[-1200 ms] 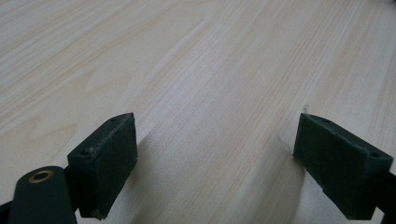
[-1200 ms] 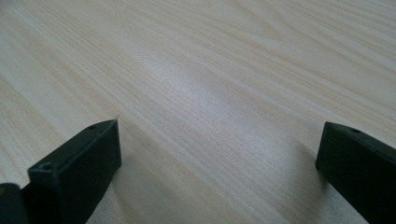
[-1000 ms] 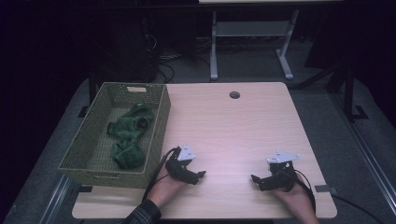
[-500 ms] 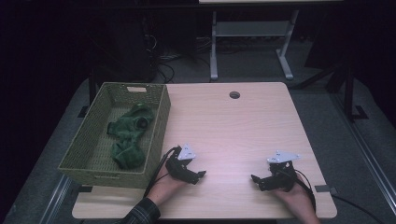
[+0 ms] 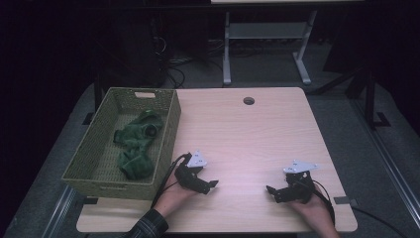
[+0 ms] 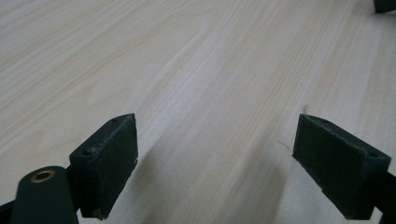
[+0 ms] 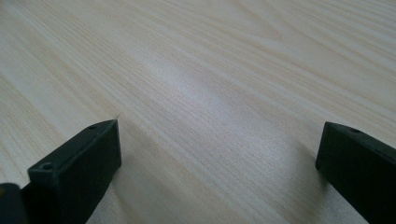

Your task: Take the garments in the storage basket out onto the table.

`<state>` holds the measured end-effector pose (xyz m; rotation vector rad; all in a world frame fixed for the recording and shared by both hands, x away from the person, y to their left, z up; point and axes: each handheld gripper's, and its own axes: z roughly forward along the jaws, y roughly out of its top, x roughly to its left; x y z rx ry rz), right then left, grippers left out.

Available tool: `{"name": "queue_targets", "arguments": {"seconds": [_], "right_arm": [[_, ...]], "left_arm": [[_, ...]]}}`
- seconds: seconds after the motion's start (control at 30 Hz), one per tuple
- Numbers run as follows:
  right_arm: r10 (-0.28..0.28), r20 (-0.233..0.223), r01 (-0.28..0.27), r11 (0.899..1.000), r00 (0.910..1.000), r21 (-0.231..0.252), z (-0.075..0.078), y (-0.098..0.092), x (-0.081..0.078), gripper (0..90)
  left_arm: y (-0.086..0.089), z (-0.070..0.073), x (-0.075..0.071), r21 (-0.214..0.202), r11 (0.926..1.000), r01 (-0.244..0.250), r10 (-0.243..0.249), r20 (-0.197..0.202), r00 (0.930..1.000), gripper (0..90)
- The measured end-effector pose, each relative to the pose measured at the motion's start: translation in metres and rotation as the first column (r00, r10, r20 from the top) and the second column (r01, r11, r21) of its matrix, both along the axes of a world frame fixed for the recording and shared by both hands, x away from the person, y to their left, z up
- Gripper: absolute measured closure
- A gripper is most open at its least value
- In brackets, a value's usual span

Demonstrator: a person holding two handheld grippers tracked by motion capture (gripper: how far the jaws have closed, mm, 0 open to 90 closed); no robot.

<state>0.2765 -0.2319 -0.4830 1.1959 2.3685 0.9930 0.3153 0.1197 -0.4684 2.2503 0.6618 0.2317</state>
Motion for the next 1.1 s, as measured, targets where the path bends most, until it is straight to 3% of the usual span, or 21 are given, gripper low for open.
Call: {"name": "queue_targets", "arguments": {"seconds": [0.7, 0.77, 1.1], "right_arm": [[0.0, 0.0, 0.0, 1.0, 1.0, 0.0, 0.0, 0.0, 0.0, 0.0], [0.0, 0.0, 0.0, 1.0, 1.0, 0.0, 0.0, 0.0, 0.0, 0.0], [0.0, 0.0, 0.0, 1.0, 1.0, 0.001, 0.0, 0.0, 0.0, 0.0]], "left_arm": [[0.004, 0.02, -0.002, -0.04, 0.9992, 0.002, -0.001, 0.021, 0.9998, 13.5], [0.004, 0.022, -0.002, -0.06, 0.9982, -0.006, 0.007, 0.018, 0.9998, 13.5], [0.005, 0.031, -0.003, -0.049, 0.9988, 0.001, 0.0, 0.035, 0.9994, 13.5]]}}
